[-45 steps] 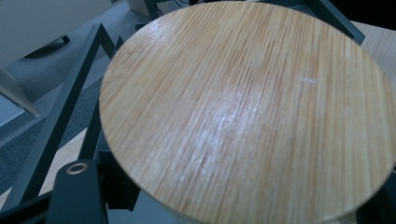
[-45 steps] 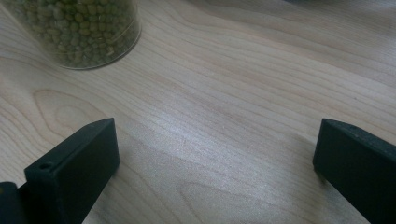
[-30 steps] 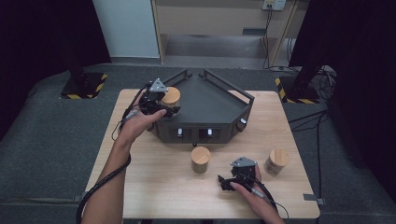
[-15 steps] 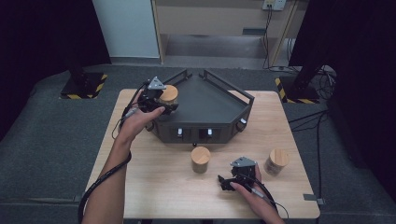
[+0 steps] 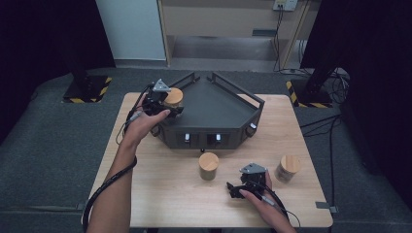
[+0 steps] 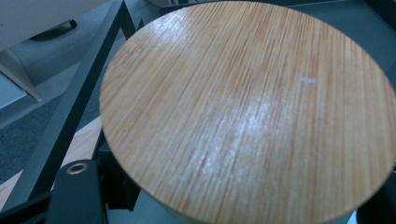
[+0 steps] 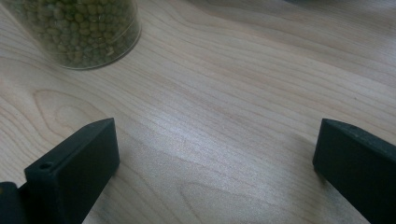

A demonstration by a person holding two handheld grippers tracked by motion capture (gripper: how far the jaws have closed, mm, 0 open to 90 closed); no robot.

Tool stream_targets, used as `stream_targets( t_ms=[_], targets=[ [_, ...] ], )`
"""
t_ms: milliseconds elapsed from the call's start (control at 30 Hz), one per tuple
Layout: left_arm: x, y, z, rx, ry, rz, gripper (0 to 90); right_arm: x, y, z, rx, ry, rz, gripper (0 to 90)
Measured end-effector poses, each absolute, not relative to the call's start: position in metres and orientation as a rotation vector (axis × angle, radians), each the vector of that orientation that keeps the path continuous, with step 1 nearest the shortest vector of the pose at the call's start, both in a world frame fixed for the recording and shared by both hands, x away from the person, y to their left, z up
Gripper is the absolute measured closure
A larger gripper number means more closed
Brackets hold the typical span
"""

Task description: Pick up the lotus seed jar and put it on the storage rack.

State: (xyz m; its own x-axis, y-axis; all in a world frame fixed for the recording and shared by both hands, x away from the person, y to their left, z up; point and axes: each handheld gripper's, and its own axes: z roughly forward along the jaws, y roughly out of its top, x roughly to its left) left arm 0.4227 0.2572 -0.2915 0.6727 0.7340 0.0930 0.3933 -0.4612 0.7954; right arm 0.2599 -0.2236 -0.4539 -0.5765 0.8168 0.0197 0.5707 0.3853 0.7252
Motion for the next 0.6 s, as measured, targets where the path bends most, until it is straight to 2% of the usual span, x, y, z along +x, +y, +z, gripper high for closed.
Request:
stream_targets(
  t_ms=[600],
  targets=[
    [0.431, 0.253, -0.301, 2.12, 0.877, 0.53, 24.5, 0.26, -0.224, -0.454, 1.21, 2.309, 1.005, 0.4]
  ],
)
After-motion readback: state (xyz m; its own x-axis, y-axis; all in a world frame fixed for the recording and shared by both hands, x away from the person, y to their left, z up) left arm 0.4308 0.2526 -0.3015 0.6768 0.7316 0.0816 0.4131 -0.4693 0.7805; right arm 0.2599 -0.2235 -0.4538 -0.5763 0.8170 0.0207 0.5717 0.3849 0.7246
